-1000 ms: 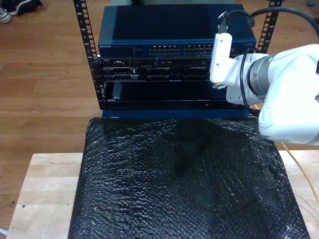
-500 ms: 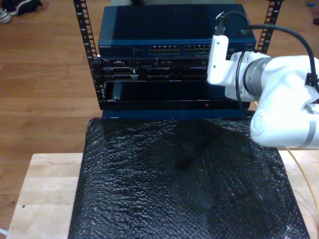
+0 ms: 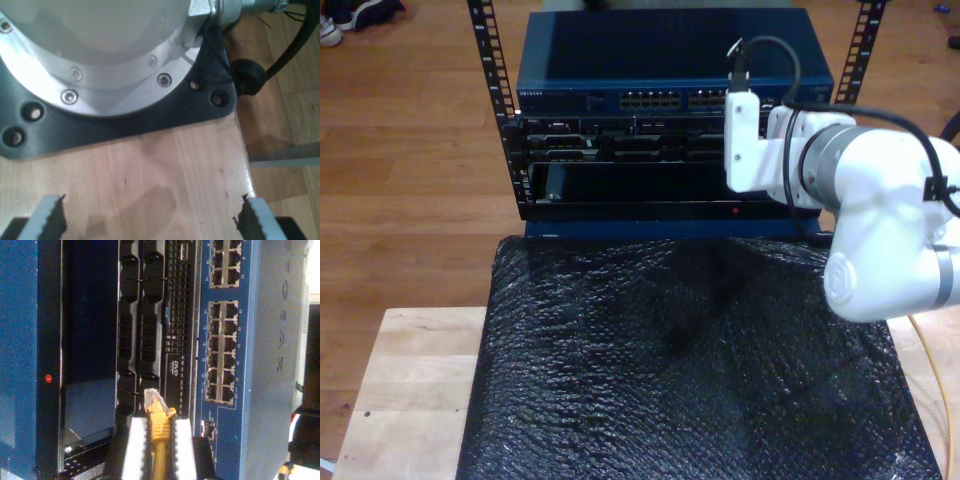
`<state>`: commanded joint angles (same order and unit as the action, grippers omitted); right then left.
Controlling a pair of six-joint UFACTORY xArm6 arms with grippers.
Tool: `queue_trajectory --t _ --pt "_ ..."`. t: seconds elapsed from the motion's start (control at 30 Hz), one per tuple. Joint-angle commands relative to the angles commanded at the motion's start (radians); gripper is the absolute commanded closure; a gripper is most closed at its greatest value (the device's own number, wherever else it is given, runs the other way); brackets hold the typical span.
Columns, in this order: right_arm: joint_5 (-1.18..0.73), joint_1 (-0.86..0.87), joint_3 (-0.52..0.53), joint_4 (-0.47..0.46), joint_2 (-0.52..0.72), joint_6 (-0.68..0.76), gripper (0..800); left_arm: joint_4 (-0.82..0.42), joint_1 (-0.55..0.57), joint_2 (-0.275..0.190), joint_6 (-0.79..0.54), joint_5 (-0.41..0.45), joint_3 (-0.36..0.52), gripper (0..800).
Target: Grab the cable and plug it in
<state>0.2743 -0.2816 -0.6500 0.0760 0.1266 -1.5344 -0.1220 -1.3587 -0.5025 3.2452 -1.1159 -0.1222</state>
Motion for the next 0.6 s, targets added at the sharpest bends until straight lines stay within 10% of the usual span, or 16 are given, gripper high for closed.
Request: queue_trajectory --t 0.6 --pt "0.206 0.000 0.026 -0.044 -0.057 -0.061 800 0.000 0.000 0.002 0.000 0.000 0.000 0"
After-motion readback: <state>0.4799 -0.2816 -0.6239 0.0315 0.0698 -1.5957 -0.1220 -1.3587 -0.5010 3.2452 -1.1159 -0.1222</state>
